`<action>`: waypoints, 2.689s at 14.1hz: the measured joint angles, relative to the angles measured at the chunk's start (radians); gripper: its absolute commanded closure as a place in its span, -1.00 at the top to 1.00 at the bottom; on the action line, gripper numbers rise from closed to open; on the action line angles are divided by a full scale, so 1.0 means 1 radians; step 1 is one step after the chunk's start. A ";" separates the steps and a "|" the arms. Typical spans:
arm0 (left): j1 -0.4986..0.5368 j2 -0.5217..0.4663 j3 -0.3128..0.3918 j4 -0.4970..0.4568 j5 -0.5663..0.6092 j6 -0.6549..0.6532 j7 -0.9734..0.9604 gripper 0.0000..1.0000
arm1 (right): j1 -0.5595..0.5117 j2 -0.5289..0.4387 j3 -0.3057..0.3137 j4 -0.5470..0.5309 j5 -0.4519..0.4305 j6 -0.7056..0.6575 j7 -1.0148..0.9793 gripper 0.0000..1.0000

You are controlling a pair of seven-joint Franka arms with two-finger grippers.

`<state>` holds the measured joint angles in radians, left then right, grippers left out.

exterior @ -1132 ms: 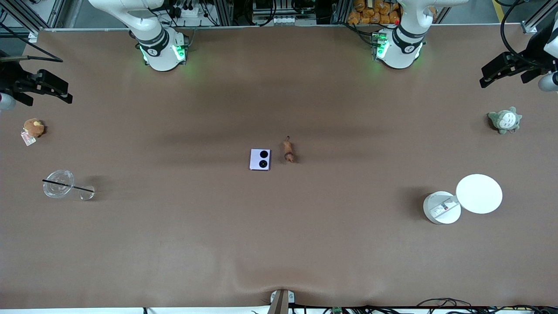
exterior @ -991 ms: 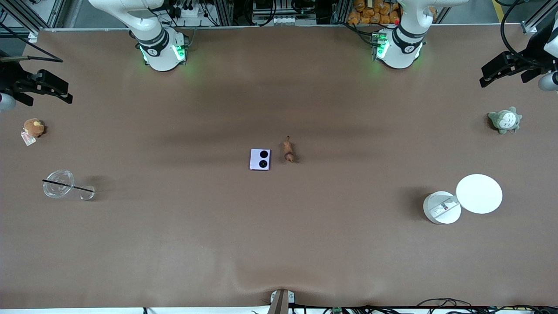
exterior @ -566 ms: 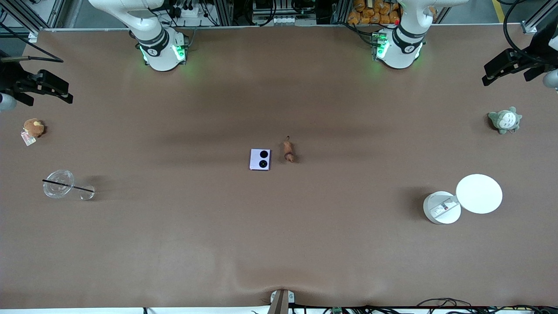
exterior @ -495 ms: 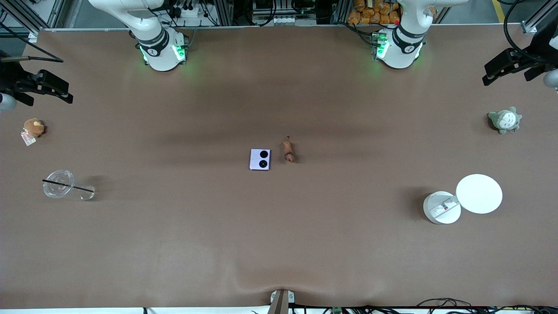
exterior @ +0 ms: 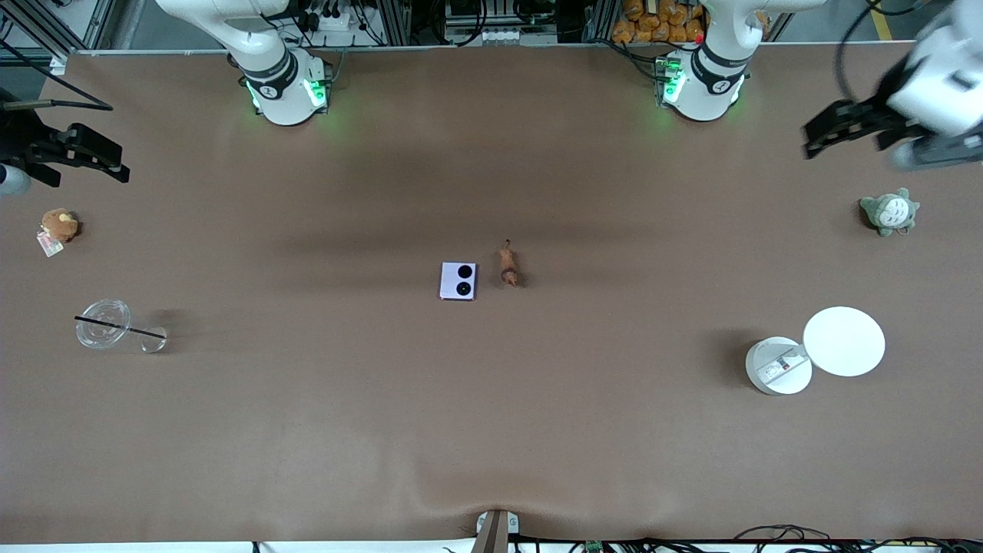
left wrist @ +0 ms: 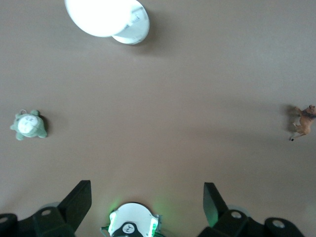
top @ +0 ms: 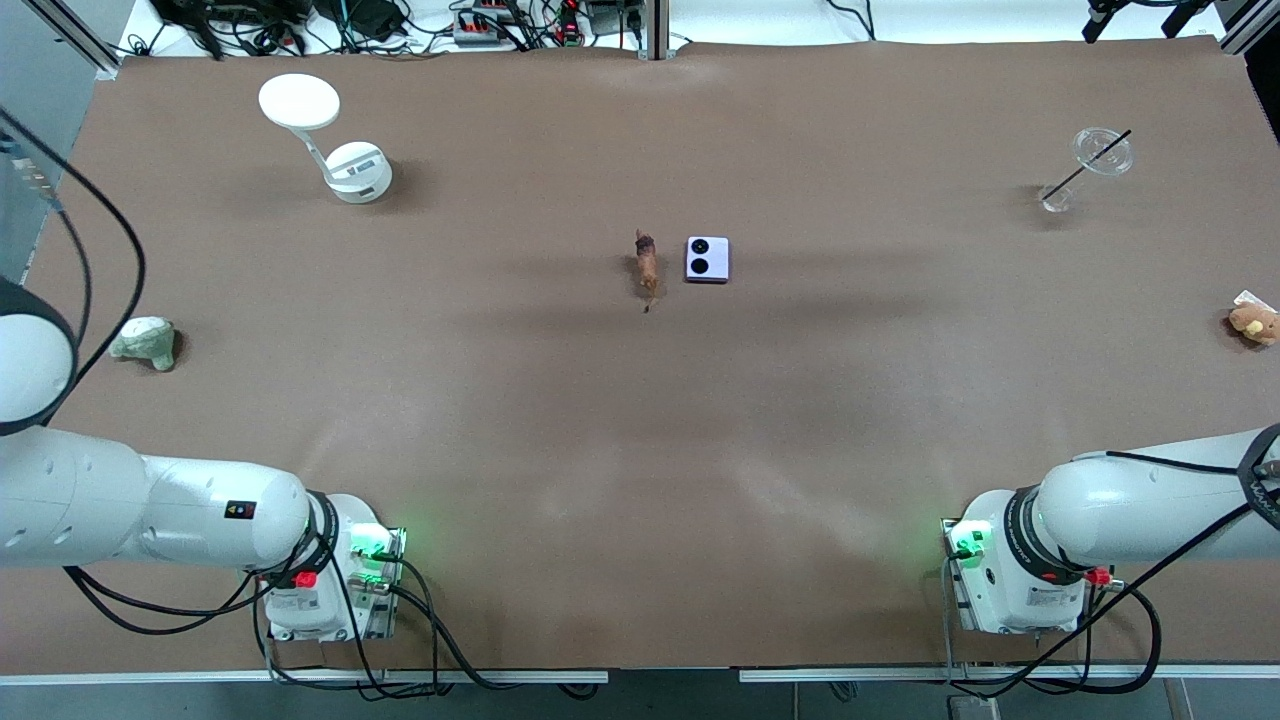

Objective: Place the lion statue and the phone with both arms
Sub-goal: 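Reach the left gripper toward the brown lion figurine beside the phone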

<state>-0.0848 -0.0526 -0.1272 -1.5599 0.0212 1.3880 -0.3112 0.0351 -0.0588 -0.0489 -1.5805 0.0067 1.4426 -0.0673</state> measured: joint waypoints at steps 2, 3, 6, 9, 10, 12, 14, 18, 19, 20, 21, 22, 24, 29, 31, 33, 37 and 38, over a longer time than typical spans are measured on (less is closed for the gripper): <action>-0.007 0.048 -0.046 0.000 -0.004 0.019 -0.033 1.00 | 0.000 0.000 0.000 0.000 0.000 0.000 0.000 1.00; -0.008 0.072 -0.065 0.000 -0.005 0.037 -0.043 1.00 | 0.000 0.000 0.000 0.000 0.000 0.000 0.000 1.00; -0.009 0.143 -0.128 0.000 -0.006 0.114 -0.134 1.00 | 0.000 0.000 0.001 0.000 0.000 0.000 0.000 1.00; -0.027 0.218 -0.187 0.000 -0.006 0.205 -0.244 1.00 | 0.000 0.001 0.001 -0.001 0.000 0.000 0.000 1.00; -0.047 0.244 -0.192 0.000 -0.006 0.232 -0.279 1.00 | 0.000 0.001 0.001 -0.001 0.000 0.000 0.000 1.00; -0.088 0.293 -0.194 0.001 -0.006 0.280 -0.333 1.00 | 0.000 0.001 0.001 -0.001 0.000 0.000 0.000 1.00; -0.116 0.331 -0.195 0.001 -0.006 0.316 -0.368 1.00 | 0.000 0.001 0.001 -0.001 0.000 0.000 0.000 1.00; -0.166 0.392 -0.195 0.008 -0.006 0.397 -0.477 1.00 | 0.000 0.001 0.002 -0.001 0.001 0.000 0.000 1.00; -0.181 0.409 -0.194 0.016 -0.006 0.408 -0.507 1.00 | 0.000 0.001 0.002 -0.001 0.001 0.000 0.000 1.00; -0.197 0.428 -0.194 0.029 -0.005 0.416 -0.539 1.00 | 0.000 0.001 0.002 -0.001 0.002 0.000 0.000 1.00; -0.213 0.450 -0.194 0.047 0.001 0.419 -0.569 1.00 | 0.000 0.001 0.003 -0.001 0.002 0.000 -0.001 1.00; -0.229 0.472 -0.193 0.066 0.012 0.420 -0.597 1.00 | 0.001 0.002 0.004 -0.001 0.002 0.000 -0.001 1.00; -0.255 0.515 -0.193 0.095 0.036 0.441 -0.643 1.00 | 0.004 0.004 0.005 -0.001 0.003 0.000 -0.001 1.00; -0.296 0.579 -0.191 0.113 0.061 0.508 -0.707 1.00 | 0.010 0.012 0.007 -0.001 0.004 0.000 -0.001 1.00; -0.310 0.592 -0.190 0.113 0.076 0.523 -0.734 1.00 | 0.011 0.022 0.007 -0.002 0.004 0.000 -0.001 1.00; -0.322 0.604 -0.190 0.114 0.078 0.548 -0.752 1.00 | 0.021 0.038 0.009 -0.002 0.007 0.000 -0.002 1.00; -0.347 0.634 -0.189 0.114 0.090 0.593 -0.776 1.00 | 0.042 0.063 0.010 -0.002 0.007 0.001 -0.002 1.00; -0.353 0.642 -0.189 0.114 0.103 0.599 -0.782 1.00 | 0.041 0.063 0.008 -0.002 0.007 0.000 -0.002 1.00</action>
<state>-0.4382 0.5896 -0.3164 -1.4457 0.1245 1.9865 -1.0933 0.0763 0.0046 -0.0410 -1.5825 0.0136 1.4431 -0.0694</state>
